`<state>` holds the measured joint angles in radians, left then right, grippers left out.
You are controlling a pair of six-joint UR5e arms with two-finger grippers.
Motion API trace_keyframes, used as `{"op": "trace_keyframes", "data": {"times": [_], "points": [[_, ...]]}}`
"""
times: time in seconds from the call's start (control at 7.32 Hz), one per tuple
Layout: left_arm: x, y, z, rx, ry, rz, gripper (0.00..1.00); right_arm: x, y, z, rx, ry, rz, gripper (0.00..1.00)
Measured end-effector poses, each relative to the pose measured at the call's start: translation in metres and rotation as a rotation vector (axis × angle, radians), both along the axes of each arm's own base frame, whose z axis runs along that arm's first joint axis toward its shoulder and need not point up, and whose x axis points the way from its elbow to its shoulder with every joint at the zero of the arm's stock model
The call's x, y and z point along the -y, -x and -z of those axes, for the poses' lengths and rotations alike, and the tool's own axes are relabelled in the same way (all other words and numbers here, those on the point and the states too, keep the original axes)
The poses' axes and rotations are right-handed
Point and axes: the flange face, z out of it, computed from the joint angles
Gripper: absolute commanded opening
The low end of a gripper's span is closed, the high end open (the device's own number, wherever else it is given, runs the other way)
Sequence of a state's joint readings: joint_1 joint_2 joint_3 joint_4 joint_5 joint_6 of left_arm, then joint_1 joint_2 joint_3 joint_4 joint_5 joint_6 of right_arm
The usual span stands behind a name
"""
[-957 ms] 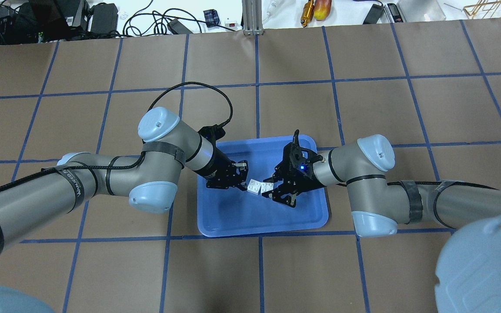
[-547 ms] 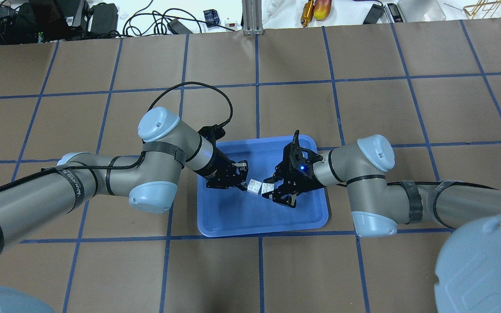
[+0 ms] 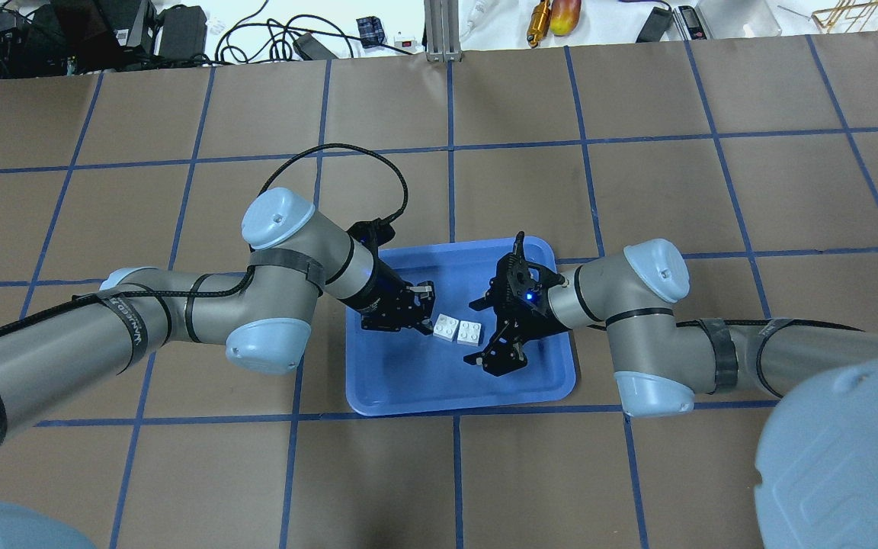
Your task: Assemble white blocks and place on blue tray
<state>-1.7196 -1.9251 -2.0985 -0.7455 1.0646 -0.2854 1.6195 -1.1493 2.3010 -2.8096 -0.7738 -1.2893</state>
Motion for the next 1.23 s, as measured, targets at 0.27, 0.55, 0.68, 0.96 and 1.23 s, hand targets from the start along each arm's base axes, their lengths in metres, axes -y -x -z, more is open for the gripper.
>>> {"op": "trace_keyframes", "data": {"times": [0.27,0.55,0.68,0.96,1.23], "points": [[0.0,0.0,0.0,0.0,-0.002,-0.003,0.0,0.007,0.001,-0.017,0.006,0.018,0.084,1.0],[-0.001,0.0,0.001,0.0,-0.007,-0.005,0.0,0.025,0.003,-0.048,-0.02,0.067,0.137,1.0],[-0.001,0.001,0.001,0.002,-0.012,-0.013,0.0,0.038,0.004,-0.063,-0.046,0.071,0.149,1.0],[-0.004,0.007,0.001,0.007,-0.021,-0.029,0.0,0.071,0.007,-0.105,-0.109,0.061,0.164,1.0],[-0.005,0.01,0.0,0.008,-0.021,-0.03,0.0,0.105,0.01,-0.149,-0.177,0.012,0.181,1.0]]}}
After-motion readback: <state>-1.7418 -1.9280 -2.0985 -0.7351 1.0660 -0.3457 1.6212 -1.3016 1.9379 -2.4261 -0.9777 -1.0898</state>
